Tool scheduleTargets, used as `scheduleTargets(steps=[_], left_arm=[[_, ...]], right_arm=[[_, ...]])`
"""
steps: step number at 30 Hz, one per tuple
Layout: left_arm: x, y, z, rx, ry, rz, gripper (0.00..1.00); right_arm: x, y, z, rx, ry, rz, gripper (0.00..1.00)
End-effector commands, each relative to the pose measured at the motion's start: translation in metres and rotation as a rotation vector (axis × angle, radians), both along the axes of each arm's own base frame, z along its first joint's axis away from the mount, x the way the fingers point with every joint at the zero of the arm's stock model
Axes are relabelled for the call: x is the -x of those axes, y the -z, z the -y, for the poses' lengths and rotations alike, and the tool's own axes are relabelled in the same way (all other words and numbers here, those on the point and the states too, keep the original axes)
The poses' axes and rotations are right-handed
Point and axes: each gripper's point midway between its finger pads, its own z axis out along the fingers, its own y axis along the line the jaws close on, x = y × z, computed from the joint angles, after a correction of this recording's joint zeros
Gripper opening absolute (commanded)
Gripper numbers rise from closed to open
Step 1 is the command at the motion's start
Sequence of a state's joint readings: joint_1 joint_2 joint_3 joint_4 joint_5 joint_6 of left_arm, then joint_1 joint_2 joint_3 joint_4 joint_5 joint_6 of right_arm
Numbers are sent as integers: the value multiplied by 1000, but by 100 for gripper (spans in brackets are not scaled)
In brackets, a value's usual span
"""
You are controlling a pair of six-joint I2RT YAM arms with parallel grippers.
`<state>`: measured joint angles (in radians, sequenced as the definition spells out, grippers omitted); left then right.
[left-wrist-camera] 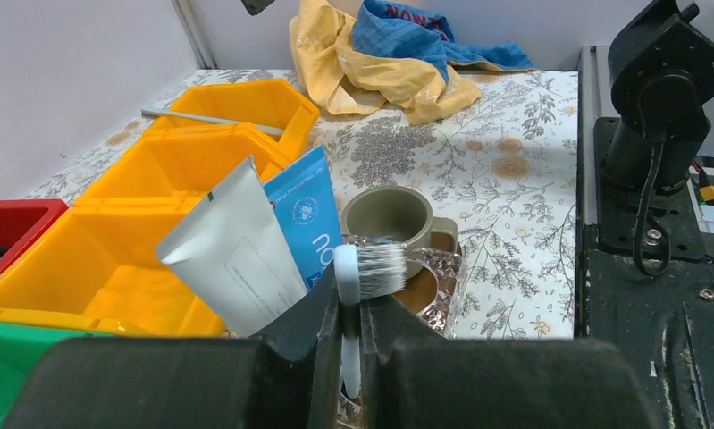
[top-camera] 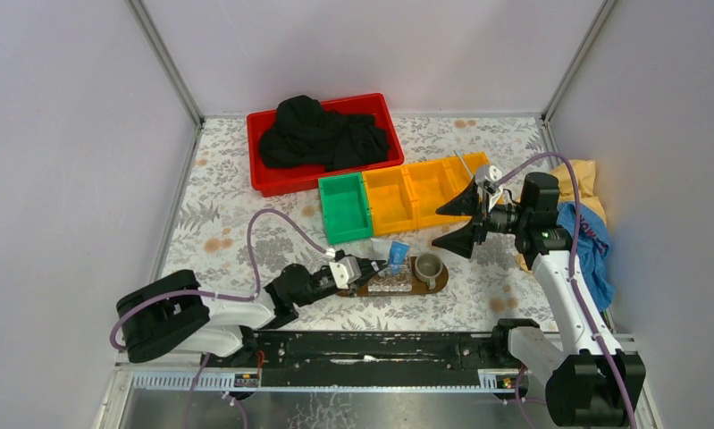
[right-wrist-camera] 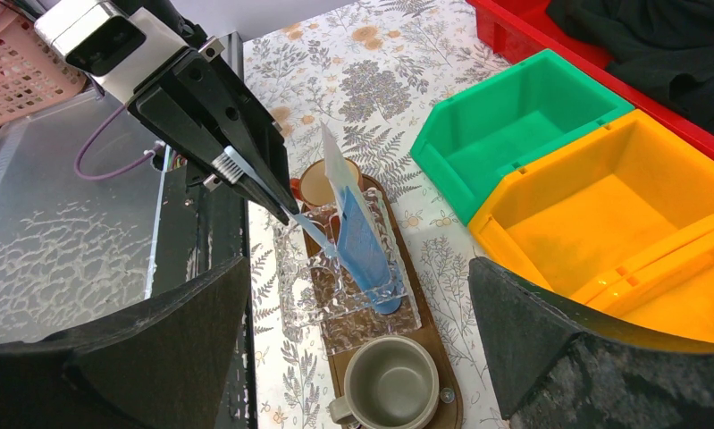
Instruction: Prepare toiletry sets of a toothbrush and toothpaste on the tray
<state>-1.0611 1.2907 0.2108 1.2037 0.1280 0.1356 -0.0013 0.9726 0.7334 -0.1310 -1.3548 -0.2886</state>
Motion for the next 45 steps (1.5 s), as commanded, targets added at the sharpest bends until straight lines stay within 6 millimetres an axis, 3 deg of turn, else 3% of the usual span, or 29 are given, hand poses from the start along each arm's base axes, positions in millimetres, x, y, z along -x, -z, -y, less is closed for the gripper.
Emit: scheduleTargets(steps=[1,16,31,45], left_arm=[[-2,6,4,-45,-7,28,13],[1,8,4,-40,-1,15,23],[4,4,-6,-18,-20,10,49],[9,4,-15,-8,-23,12,62]], right_arm=[[0,-12,0,-11,-22,45,99],[0,-12,0,-12,-25,40,99],[0,-12,0,-13,-28,39,99],[0,-12,0,-14,-31,38,99]])
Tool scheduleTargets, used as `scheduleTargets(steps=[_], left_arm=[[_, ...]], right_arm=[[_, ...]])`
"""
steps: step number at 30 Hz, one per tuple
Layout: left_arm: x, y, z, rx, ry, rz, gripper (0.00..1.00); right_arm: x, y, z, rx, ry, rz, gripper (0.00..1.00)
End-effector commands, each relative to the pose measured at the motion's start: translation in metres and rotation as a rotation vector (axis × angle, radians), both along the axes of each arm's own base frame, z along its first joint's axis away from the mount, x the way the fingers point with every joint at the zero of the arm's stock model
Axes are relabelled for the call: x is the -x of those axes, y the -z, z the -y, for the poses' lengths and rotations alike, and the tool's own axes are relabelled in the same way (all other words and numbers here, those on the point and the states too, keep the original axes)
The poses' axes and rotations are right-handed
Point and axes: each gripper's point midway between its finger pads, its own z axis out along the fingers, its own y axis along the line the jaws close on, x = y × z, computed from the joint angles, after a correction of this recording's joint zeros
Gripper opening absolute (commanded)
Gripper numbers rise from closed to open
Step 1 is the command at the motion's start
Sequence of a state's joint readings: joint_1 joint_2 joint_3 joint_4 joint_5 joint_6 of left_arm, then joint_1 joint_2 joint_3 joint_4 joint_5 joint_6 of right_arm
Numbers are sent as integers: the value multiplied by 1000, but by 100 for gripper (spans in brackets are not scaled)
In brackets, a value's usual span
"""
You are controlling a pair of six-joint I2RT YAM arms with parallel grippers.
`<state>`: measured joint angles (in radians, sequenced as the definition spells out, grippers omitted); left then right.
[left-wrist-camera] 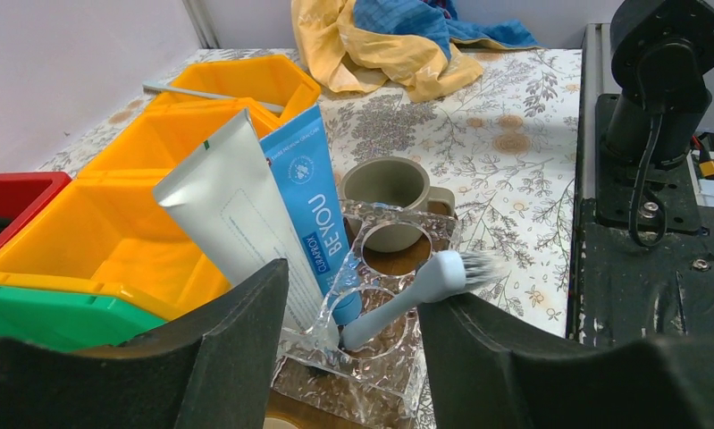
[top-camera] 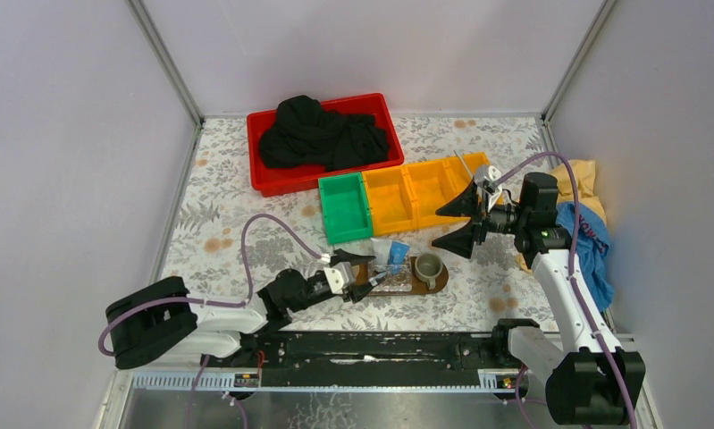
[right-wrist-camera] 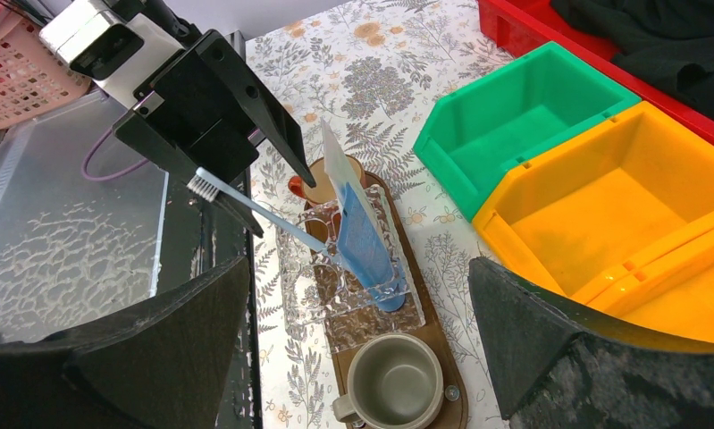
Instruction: Prepare toiletry sets of a toothbrush and toothpaste on the tray
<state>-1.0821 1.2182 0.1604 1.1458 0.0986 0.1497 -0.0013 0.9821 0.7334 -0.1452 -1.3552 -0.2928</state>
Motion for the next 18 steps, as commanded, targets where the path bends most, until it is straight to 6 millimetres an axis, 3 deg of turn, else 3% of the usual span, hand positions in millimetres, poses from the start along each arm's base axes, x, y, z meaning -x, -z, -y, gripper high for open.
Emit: scheduleTargets(steps=[1,18], left_arm=[[1,-7,-4,25,-13,18,62],[8,5,-16,-7,-12,-8,67]], right_arm=[[0,-15,0,-15,-30,58,99],[1,-15,0,-17,-33,53,99]])
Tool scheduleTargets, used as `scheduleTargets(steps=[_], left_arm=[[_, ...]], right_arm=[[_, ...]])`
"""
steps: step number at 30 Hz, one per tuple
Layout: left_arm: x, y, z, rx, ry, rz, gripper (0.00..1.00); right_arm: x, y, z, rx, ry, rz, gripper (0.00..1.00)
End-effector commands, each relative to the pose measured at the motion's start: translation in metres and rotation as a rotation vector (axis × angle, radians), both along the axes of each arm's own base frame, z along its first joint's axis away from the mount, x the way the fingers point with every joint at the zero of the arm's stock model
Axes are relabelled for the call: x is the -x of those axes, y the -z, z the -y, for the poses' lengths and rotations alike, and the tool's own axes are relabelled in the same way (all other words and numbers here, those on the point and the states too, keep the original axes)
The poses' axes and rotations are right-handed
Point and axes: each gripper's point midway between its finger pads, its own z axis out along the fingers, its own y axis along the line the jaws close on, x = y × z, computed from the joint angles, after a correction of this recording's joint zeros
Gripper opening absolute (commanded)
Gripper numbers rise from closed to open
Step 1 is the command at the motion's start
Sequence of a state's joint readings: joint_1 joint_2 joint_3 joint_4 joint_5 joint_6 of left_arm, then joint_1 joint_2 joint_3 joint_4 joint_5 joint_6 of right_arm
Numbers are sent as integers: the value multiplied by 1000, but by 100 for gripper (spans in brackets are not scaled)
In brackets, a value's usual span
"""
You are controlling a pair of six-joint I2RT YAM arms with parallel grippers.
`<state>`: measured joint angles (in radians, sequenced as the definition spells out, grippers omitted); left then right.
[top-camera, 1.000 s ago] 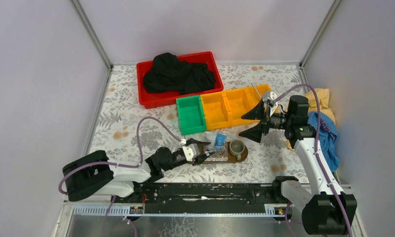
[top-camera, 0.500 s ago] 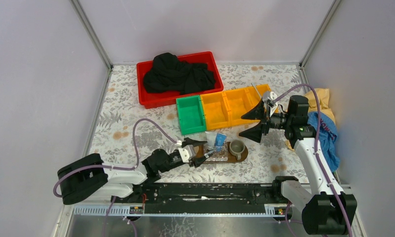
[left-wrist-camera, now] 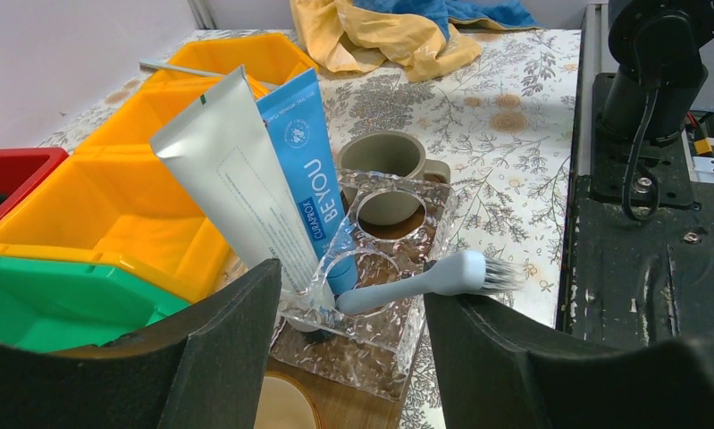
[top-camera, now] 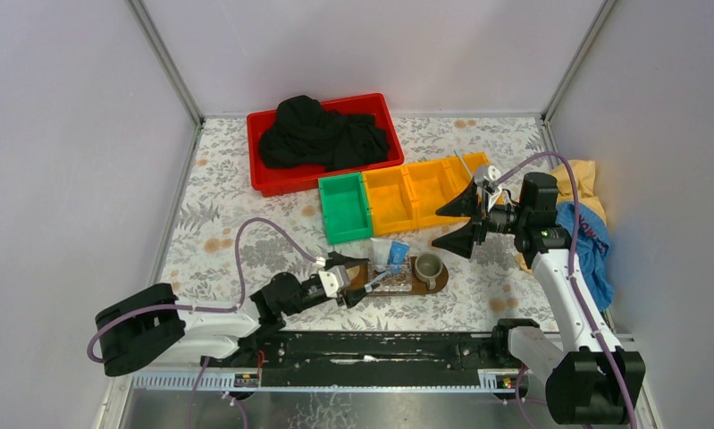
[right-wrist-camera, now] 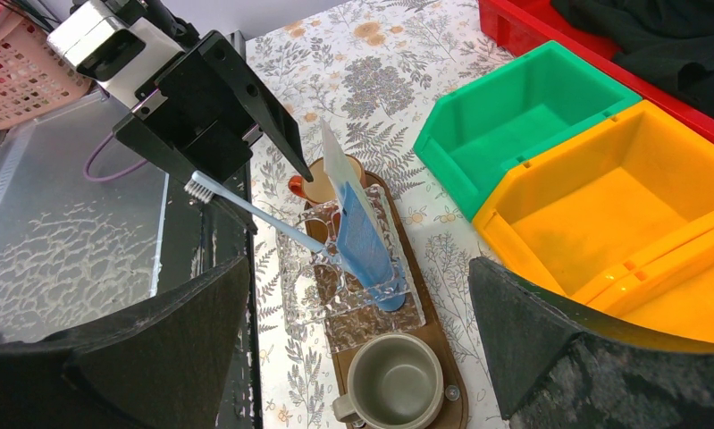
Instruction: Prepare toiletry sets of a toothbrush and toothpaste on the tray
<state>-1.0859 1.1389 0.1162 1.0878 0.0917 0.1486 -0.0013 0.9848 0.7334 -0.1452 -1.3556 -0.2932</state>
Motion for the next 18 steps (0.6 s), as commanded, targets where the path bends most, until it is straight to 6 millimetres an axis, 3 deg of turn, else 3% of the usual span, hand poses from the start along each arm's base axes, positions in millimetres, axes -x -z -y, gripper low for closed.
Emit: scheduleTargets(steps=[1,18], left_arm=[[2,-2,-5,9,-10,5,67],[0,5,-24,-7,-71,-26,85]], right_arm=[[1,-15,0,-17,-33,55,100],[0,-15,0,-17,-33,54,99]])
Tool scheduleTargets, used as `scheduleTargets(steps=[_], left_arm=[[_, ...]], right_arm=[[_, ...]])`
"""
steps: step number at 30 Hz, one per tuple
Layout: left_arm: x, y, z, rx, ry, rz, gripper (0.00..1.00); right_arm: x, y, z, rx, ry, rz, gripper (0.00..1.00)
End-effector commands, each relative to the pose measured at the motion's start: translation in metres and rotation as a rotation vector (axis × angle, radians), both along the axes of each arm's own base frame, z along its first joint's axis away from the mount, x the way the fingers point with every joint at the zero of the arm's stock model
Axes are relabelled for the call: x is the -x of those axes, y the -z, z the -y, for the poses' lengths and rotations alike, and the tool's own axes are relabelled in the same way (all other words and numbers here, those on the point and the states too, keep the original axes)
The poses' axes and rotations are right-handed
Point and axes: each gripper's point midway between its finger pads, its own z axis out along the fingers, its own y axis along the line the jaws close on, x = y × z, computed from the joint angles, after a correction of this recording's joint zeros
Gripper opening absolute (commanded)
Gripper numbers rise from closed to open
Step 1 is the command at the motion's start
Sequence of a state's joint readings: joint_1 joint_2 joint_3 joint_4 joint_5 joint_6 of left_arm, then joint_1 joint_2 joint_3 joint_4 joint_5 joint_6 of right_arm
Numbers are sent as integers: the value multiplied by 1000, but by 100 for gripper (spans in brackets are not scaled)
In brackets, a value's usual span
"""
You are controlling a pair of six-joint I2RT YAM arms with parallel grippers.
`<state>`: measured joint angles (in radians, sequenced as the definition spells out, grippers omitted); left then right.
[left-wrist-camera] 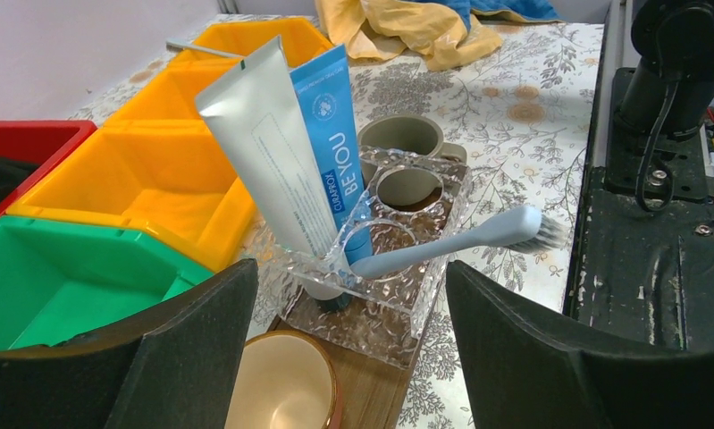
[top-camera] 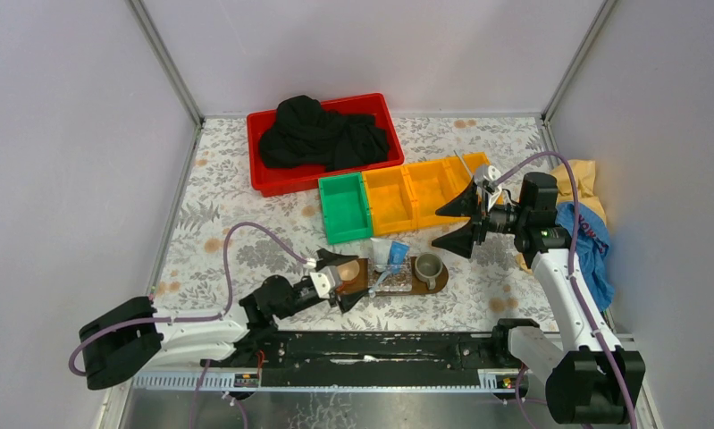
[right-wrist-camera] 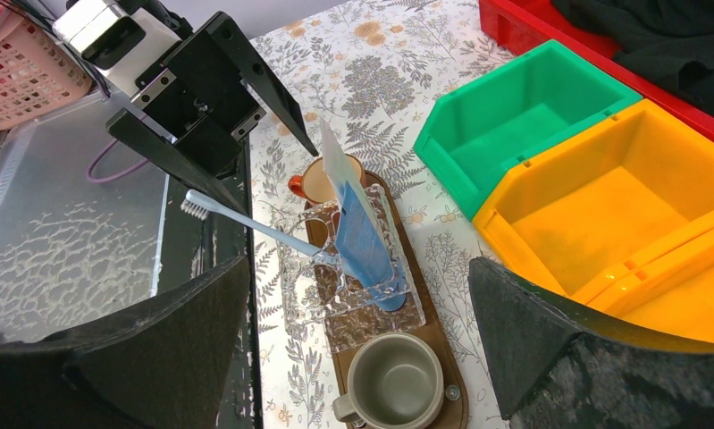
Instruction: Prepare toiletry sets of a toothbrush and toothpaste on the tray
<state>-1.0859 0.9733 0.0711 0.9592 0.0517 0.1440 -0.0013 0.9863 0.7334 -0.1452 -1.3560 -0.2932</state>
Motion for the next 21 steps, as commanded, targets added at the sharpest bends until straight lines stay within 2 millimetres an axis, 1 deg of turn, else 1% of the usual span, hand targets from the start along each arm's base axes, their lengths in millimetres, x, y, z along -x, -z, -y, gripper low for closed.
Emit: scheduleTargets(steps=[1,7,9,13,14,15,17,19,20,21], left_arm=[[-2,5,-6,0,-34,-19,85],[1,1,-14,48,-49,-44,85],[1,-5,-19,94,-66,-64,85],[-2,-12,-33,174,-138,-189,85],[-5,-14,-38,186,-174,-240,85],[-9,-29,-43,227,-210,-278,87],[-17,-42,-54,241,-295,-341,92],[-23,-59,-62,239,-358,-364,99],[-26,-67,-64,231,-382,-367,100],[-30,-69,-65,188,-411,-380,100]], right_arm=[[1,-16,0,-17,-33,57,100],[1,-16,0,-17,-33,59,99],[0,-15,0,-14,-29,60,99],[-4,-11,2,10,1,63,100],[-7,-10,3,21,18,65,100],[-11,-8,4,34,39,64,99],[-22,-3,9,71,97,59,99],[-39,3,16,115,182,45,99],[-50,5,21,138,244,39,99],[-60,7,27,157,307,32,100]])
